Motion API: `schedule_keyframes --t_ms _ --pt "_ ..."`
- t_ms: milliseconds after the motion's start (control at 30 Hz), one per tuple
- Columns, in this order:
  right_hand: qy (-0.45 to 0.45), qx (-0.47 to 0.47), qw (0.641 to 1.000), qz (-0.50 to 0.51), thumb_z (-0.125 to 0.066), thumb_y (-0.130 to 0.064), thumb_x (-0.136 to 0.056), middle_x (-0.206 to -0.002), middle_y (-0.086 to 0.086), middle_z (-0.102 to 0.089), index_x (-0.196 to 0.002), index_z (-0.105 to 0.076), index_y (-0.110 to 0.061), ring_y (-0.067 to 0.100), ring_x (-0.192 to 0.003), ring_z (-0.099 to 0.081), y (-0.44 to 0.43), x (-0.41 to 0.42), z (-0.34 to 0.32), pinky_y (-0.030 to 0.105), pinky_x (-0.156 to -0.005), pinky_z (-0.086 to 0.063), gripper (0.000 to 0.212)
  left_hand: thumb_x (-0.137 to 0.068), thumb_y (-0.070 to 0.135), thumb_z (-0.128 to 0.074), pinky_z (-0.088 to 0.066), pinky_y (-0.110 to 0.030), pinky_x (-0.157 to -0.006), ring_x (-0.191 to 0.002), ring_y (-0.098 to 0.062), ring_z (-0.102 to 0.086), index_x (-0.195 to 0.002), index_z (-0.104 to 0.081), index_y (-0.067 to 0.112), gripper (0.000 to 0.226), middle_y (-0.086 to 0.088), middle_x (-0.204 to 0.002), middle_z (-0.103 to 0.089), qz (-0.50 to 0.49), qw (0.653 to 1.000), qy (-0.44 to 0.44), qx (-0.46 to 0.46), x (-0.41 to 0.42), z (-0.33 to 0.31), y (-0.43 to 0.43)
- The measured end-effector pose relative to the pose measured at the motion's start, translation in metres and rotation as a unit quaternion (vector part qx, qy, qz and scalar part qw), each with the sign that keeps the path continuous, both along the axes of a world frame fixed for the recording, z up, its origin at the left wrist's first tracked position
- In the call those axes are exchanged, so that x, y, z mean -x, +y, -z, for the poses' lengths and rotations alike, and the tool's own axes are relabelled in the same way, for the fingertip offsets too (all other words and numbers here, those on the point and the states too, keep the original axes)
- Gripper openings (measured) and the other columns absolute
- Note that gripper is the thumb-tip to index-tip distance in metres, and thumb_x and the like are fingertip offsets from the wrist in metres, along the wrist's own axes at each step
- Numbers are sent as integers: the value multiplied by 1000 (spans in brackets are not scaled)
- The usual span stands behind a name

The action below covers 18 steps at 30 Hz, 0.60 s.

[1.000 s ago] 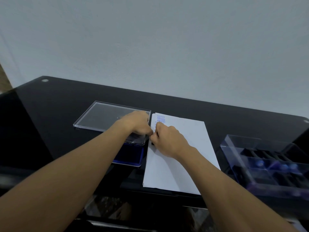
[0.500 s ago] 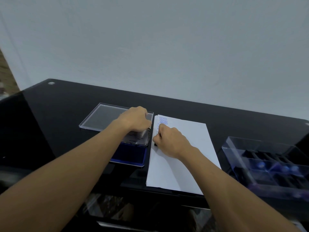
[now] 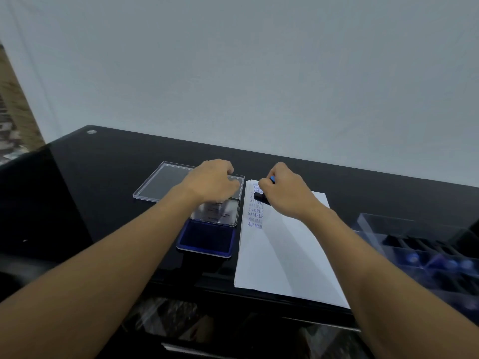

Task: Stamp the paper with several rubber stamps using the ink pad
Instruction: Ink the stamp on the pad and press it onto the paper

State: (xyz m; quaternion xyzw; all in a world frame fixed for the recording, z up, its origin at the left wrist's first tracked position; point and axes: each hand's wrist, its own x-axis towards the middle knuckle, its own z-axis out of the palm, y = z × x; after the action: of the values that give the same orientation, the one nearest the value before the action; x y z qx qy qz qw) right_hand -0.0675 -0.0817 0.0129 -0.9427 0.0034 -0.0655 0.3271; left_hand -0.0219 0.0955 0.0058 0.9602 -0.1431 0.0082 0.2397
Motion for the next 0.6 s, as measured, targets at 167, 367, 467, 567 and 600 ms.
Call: schedule_keyframes --t_ms 167,367,467,567,600 --pt "41 51 997 -29 -47 -26 -98 -86 4 -55 -105 -45 -10 16 -66 -47 -7 3 -11 29 -54 -35 18 -99 33 -52 -39 -37 -110 -133 -19 -47 -142 -49 18 46 2 -147 -50 -5 1000 -7 9 6 -4 6" --pt "2 49 998 -40 -52 -18 -95 -92 0 -62 -94 -56 -15 13 -67 -51 -14 5 -16 24 -55 -37 6 -99 35 -51 -37 -41 -113 -138 -18 -44 -145 -48 19 48 3 -151 -47 -12 1000 -6 9 10 -3 15" --pt "2 44 998 -36 -54 -19 -92 -87 0 -65 -92 -59 -15 17 -70 -56 -15 7 -19 25 -55 -42 6 -100 34 -52 -36 -42 -114 -139 -19 -43 -145 -47 18 48 3 -152 -46 -18 1000 -3 12 13 -3 19" --pt "5 42 999 -31 -55 -21 -92 -84 1 -66 -93 -59 -16 17 -70 -56 -15 11 -21 26 -56 -44 7 -100 33 -52 -36 -39 -113 -138 -19 -43 -145 -47 18 48 2 -152 -46 -22 1000 -4 16 16 -4 22" --pt "3 40 999 -29 -56 -22 -92 -84 1 -66 -94 -59 -16 17 -68 -55 -15 12 -22 26 -56 -43 7 -100 33 -52 -36 -39 -112 -138 -19 -43 -145 -47 18 48 1 -152 -46 -24 1000 -5 17 17 -4 23"
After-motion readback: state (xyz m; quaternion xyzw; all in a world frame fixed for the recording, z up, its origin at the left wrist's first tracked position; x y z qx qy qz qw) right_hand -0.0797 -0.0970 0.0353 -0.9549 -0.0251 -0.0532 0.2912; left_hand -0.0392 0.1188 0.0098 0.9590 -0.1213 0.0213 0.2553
